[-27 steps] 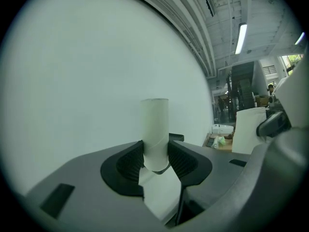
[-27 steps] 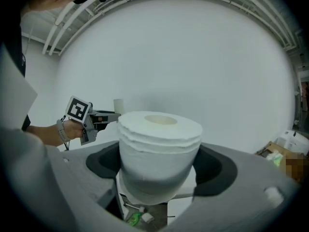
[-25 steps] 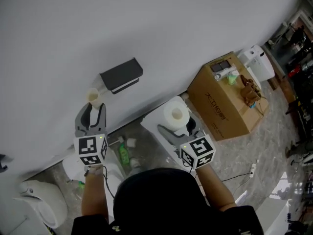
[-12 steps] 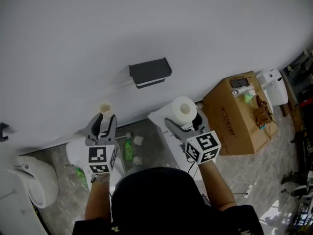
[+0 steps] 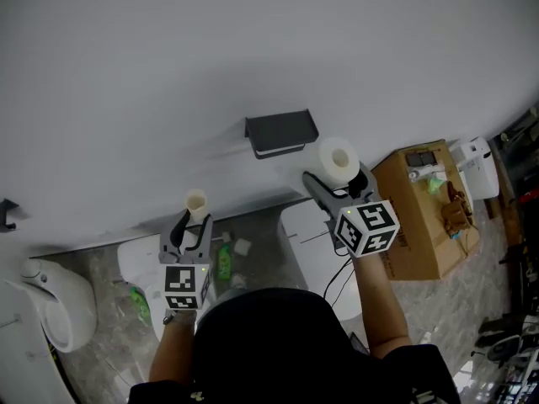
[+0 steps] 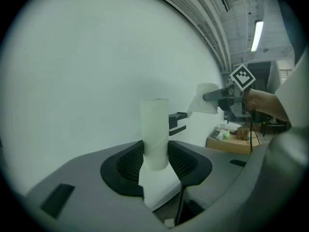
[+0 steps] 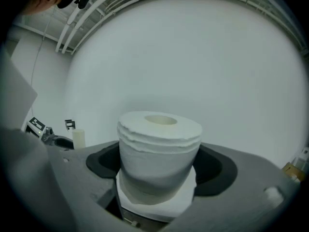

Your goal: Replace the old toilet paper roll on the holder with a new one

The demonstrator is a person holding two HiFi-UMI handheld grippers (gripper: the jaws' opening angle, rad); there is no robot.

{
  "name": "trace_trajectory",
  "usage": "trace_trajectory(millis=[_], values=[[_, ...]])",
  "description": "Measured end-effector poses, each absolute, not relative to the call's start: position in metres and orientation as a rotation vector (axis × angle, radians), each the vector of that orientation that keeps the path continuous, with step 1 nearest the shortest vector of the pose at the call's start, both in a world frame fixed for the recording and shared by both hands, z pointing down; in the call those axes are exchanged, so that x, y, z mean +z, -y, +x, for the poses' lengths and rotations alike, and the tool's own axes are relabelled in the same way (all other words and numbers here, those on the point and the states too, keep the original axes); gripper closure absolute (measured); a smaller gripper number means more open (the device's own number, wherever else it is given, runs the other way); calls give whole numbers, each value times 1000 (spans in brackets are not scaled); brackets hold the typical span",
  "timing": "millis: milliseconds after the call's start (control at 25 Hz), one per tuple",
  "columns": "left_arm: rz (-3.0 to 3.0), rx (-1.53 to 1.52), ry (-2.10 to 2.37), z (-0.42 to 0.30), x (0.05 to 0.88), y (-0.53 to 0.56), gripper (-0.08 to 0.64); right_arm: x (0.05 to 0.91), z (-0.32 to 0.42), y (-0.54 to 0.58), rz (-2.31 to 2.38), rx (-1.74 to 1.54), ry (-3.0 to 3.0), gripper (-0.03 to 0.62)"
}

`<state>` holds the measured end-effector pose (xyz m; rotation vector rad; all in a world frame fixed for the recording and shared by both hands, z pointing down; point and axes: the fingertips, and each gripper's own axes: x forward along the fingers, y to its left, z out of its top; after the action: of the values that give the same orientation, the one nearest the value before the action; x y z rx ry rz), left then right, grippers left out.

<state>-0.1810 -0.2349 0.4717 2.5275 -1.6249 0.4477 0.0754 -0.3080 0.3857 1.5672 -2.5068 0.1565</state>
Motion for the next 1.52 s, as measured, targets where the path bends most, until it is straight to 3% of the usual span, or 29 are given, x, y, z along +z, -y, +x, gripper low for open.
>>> trace_trajectory(millis=[480, 1520], values=[[2506, 408, 1634, -200, 476, 238, 387, 348, 58, 398, 1625, 52, 2452, 156], [2421, 450, 1656, -227, 500, 254, 387, 415, 41, 463, 1638, 75, 2346, 155]])
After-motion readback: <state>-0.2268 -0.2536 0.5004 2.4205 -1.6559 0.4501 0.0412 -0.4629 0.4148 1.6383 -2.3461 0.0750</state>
